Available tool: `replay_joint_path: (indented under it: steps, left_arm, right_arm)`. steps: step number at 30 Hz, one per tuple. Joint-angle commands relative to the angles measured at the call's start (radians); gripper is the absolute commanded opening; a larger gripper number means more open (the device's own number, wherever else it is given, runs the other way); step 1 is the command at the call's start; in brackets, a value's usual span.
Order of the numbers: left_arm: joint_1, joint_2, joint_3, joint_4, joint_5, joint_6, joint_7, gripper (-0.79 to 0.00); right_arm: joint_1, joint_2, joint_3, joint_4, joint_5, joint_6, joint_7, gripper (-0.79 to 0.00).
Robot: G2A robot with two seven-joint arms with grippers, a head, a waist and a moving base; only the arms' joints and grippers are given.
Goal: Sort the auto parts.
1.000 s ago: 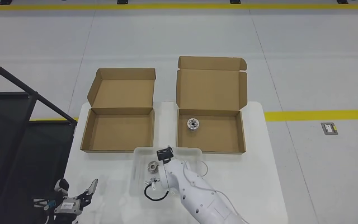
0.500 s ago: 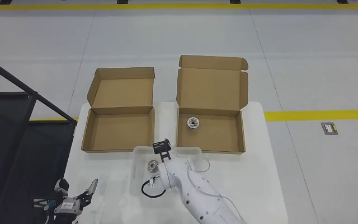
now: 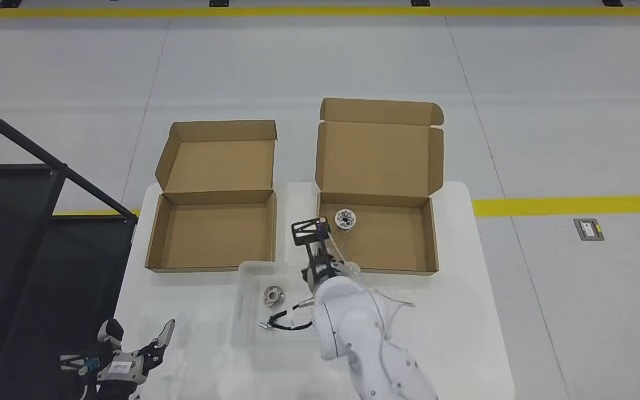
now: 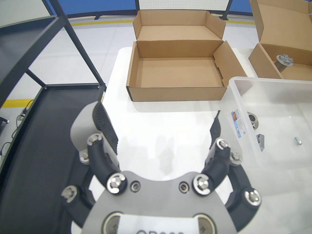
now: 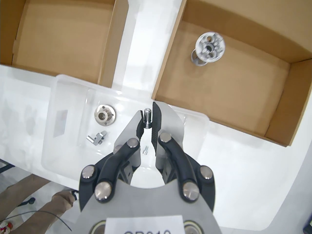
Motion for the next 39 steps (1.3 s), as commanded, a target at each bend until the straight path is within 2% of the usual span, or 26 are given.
replay_joint_path:
  steps: [1,12,16,19,22,26,33,39]
  left_arm:
    - [0.000,0.000,0.000,0.000,0.000,0.000,0.000,0.000]
    - [0.000,0.000,0.000,0.000,0.000,0.000,0.000,0.000]
    - [0.000,0.000,0.000,0.000,0.000,0.000,0.000,0.000]
    - [0.000,0.000,0.000,0.000,0.000,0.000,0.000,0.000]
    - [0.000,0.000,0.000,0.000,0.000,0.000,0.000,0.000]
    - [0.000,0.000,0.000,0.000,0.000,0.000,0.000,0.000]
    - [0.000,0.000,0.000,0.000,0.000,0.000,0.000,0.000]
    - [0.000,0.000,0.000,0.000,0.000,0.000,0.000,0.000]
  right_arm:
    - [0.002,0.003,0.037,-0.004,0.002,0.000,-0.058,-0.785]
    - [0.002,0.003,0.042,-0.003,0.005,0.002,-0.065,-0.785]
    - [0.025,0.000,0.099,0.060,0.046,0.049,-0.103,-0.785]
    - [0.084,-0.004,0.175,0.146,0.119,0.092,-0.139,-0.785]
    - [0.149,-0.001,0.249,0.253,0.197,0.057,-0.154,-0.785]
    - [0.245,0.005,0.309,0.445,0.218,0.029,-0.148,-0.785]
    - [0.431,0.000,0.317,0.811,0.211,0.044,-0.144,-0.785]
    - [0.517,-0.008,0.315,0.991,0.239,0.049,-0.177,-0.785]
